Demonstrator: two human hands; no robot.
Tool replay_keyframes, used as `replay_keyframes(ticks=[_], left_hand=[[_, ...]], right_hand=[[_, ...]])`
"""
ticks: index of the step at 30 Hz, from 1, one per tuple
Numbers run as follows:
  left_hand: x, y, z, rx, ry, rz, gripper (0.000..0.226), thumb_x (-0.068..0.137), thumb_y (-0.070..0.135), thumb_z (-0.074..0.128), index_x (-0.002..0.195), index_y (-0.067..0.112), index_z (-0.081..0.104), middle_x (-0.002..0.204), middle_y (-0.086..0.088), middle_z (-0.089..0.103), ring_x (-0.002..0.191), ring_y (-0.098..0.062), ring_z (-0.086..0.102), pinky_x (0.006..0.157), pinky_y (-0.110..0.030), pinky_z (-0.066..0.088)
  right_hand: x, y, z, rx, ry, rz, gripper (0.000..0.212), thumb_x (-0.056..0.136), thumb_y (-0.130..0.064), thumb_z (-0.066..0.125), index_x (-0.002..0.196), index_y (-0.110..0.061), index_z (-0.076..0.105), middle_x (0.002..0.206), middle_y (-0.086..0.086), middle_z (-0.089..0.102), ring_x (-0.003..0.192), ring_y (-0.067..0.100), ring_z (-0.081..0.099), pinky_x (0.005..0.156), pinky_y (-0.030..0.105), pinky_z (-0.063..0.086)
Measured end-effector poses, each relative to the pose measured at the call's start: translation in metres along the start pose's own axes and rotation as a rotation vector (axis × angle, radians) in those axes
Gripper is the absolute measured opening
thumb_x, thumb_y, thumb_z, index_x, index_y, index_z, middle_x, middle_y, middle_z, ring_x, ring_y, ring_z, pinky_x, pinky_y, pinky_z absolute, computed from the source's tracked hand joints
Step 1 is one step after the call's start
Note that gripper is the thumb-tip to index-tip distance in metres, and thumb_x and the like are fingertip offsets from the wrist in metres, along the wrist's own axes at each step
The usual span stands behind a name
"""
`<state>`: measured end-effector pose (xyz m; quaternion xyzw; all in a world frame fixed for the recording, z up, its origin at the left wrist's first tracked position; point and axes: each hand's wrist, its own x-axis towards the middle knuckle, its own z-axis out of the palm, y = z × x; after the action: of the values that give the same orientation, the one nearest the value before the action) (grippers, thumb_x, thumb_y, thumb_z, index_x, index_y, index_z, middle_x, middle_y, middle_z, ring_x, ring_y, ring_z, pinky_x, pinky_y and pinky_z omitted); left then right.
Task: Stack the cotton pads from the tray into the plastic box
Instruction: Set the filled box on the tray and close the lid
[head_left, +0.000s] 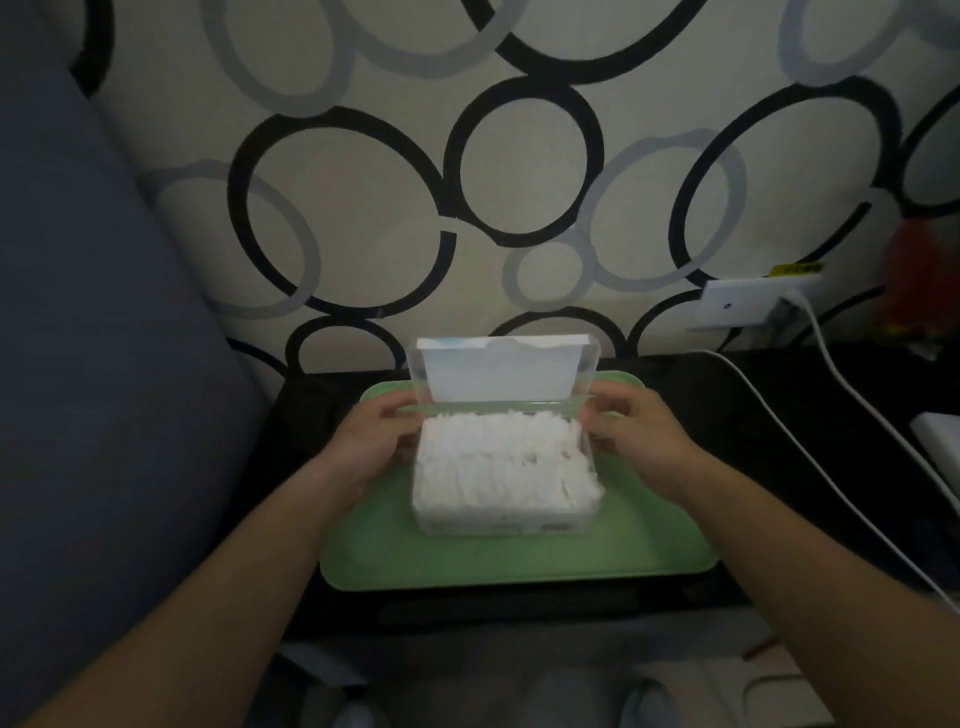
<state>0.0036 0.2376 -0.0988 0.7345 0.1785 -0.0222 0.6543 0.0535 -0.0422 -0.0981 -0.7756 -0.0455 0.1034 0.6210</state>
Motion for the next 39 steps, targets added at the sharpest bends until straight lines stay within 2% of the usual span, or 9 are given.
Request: replay_keyframes(ticks=[6, 8, 11, 13, 18, 22, 26, 34, 39], left_hand=[[-0.041, 0.01, -0.005, -0.011, -0.057, 0.078, 0.019, 0.096, 0.028, 0.061, 0.109, 0.026, 0.076, 0.112, 0.007, 0.075, 0.106, -0.015, 0.07, 0.086, -0.034, 0.056], [-0.056, 0.007, -0.005, 0.203, -0.135, 0.17, 0.047, 0.082, 0.049, 0.073, 0.124, 0.032, 0.068, 0.13, 0.017, 0.064, 0.12, -0.003, 0.06, 0.105, -0.036, 0.049], [-0.074, 0.001, -0.001, 0.674, -0.309, 0.208, 0.115, 0.063, 0.06, 0.083, 0.157, 0.032, 0.023, 0.156, 0.024, 0.014, 0.146, -0.001, 0.018, 0.123, -0.033, 0.02], [-0.075, -0.006, 0.003, 0.901, -0.312, 0.272, 0.123, 0.068, 0.054, 0.084, 0.159, 0.032, 0.004, 0.163, 0.016, -0.005, 0.151, -0.007, 0.002, 0.124, -0.031, 0.01], [-0.073, -0.004, 0.019, 0.889, -0.128, 0.329, 0.101, 0.085, 0.041, 0.076, 0.16, 0.027, 0.01, 0.168, -0.002, 0.004, 0.153, -0.022, 0.014, 0.125, -0.038, 0.016], [-0.071, -0.004, 0.028, 0.544, 0.004, 0.321, 0.092, 0.079, 0.03, 0.083, 0.155, 0.021, 0.032, 0.155, -0.003, 0.043, 0.141, -0.021, 0.041, 0.114, -0.046, 0.04], [-0.069, -0.001, 0.027, 0.511, 0.081, 0.309, 0.073, 0.086, 0.038, 0.075, 0.151, 0.029, 0.043, 0.148, -0.004, 0.052, 0.13, -0.021, 0.053, 0.107, -0.042, 0.048], [-0.067, 0.002, 0.026, 0.473, 0.076, 0.305, 0.068, 0.089, 0.039, 0.071, 0.15, 0.029, 0.043, 0.145, -0.006, 0.055, 0.122, -0.019, 0.061, 0.104, -0.041, 0.052], [-0.066, 0.001, 0.024, 0.484, 0.055, 0.301, 0.069, 0.09, 0.04, 0.07, 0.151, 0.032, 0.041, 0.148, -0.006, 0.052, 0.124, -0.019, 0.06, 0.103, -0.044, 0.053]], right_hand=[[-0.033, -0.009, -0.016, 0.046, -0.093, 0.038, 0.031, 0.099, -0.009, 0.049, 0.108, -0.024, 0.074, 0.118, 0.003, 0.069, 0.1, 0.023, 0.067, 0.085, 0.038, 0.056], [-0.048, -0.012, -0.018, -0.123, -0.186, -0.011, 0.03, 0.098, -0.031, 0.056, 0.127, -0.03, 0.063, 0.135, -0.005, 0.06, 0.111, 0.012, 0.062, 0.093, 0.035, 0.052], [-0.062, -0.009, -0.015, -0.727, -0.335, -0.089, 0.109, 0.07, -0.072, 0.069, 0.156, -0.027, 0.02, 0.159, -0.012, 0.021, 0.142, 0.009, 0.03, 0.116, 0.036, 0.032], [-0.068, -0.007, -0.009, -0.973, -0.361, -0.159, 0.134, 0.058, -0.082, 0.068, 0.157, -0.025, -0.001, 0.164, -0.004, 0.005, 0.15, 0.014, 0.014, 0.12, 0.038, 0.025], [-0.066, -0.005, 0.004, -0.749, -0.083, -0.176, 0.096, 0.078, -0.038, 0.08, 0.152, -0.018, 0.023, 0.133, 0.001, 0.06, 0.12, 0.024, 0.059, 0.101, 0.039, 0.048], [-0.065, 0.002, 0.014, -0.386, 0.227, -0.035, 0.066, 0.073, -0.015, 0.086, 0.13, -0.005, 0.055, 0.114, 0.006, 0.071, 0.099, 0.017, 0.068, 0.086, 0.026, 0.054], [-0.063, 0.006, 0.016, -0.14, 0.342, -0.012, 0.038, 0.068, -0.011, 0.089, 0.097, -0.01, 0.064, 0.097, 0.0, 0.07, 0.083, 0.006, 0.067, 0.066, 0.009, 0.047], [-0.078, 0.014, 0.02, -0.871, 0.267, -0.348, 0.03, 0.083, -0.029, 0.076, 0.11, -0.015, 0.073, 0.125, 0.006, 0.066, 0.104, 0.024, 0.064, 0.086, 0.032, 0.052], [-0.075, 0.009, 0.011, -1.138, 0.214, -0.472, 0.031, 0.081, -0.036, 0.069, 0.106, -0.019, 0.075, 0.124, -0.002, 0.061, 0.103, 0.022, 0.057, 0.073, 0.037, 0.057]])
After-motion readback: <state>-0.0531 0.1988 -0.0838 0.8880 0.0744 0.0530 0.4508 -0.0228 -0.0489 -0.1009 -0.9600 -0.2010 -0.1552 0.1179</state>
